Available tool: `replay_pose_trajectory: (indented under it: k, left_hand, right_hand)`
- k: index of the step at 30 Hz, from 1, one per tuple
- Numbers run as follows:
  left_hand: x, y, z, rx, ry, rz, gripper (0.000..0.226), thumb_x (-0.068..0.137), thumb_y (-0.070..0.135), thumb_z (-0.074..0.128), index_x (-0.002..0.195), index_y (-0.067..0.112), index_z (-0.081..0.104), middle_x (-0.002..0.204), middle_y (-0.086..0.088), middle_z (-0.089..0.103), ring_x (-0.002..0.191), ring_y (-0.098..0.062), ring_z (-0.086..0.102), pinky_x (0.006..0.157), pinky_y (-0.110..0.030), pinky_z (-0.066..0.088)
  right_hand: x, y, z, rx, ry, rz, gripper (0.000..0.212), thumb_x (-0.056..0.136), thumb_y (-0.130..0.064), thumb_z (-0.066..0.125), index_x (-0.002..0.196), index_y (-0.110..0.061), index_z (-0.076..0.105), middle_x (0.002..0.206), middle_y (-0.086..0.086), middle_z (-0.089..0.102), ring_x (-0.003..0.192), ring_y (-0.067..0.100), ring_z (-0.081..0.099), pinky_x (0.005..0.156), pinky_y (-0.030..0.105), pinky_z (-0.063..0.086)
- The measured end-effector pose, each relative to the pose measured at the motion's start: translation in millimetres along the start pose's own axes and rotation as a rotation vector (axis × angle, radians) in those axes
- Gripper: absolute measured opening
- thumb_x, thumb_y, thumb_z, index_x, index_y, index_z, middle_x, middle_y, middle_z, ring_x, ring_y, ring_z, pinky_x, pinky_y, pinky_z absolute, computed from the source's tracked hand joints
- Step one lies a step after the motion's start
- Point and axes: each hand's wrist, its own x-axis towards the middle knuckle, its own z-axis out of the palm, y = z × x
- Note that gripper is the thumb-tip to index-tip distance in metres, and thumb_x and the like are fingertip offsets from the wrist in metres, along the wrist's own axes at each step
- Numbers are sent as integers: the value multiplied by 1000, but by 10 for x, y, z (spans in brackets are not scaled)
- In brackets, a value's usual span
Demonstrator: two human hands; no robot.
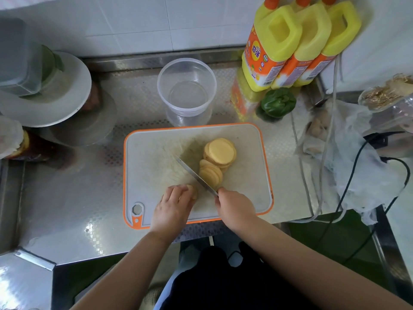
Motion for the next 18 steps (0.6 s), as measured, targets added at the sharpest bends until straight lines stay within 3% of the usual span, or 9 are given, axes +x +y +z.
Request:
replay_pose_trajectory:
  k: [4,10,14,18]
  left_hand:
    - [-22,-16,88,-96,48,-44,9,93,20,63,95,11,65,99,-6,63,90,-28,57,67,-38,55]
    - [-56,-51,132,-185,88,-59,20,95,20,59,90,4,70,98,-10,65,94,-29,56,80,-36,49]
    - [-75,-69,174,-219,101,-59,18,95,19,60,91,5,71,100,-9,65,95,-28,57,83,-35,50]
    - [-76,-87,172,-232,85,-60,20,97,20,60,91,5,71,101,-10,66,96,-29,58,86,-36,50]
  right_hand:
    - [-91,-60,-60,-29,67,-68,22,100,-30,37,85,-16,46,82,8,63,77,30,61,59,31,31]
    - [-186,-190,-59,-91,49,-134,24,101,-24,40,93,-10,57,79,8,63,74,31,61,55,31,30]
    - [-147,-195,-52,-182,-16,-86,9,98,-15,44,94,-14,52,62,-4,38,67,25,46,44,25,15]
    - [-118,-261,-77,-200,-68,-63,9,94,-9,51,101,-10,57,82,4,59,75,25,58,53,26,31]
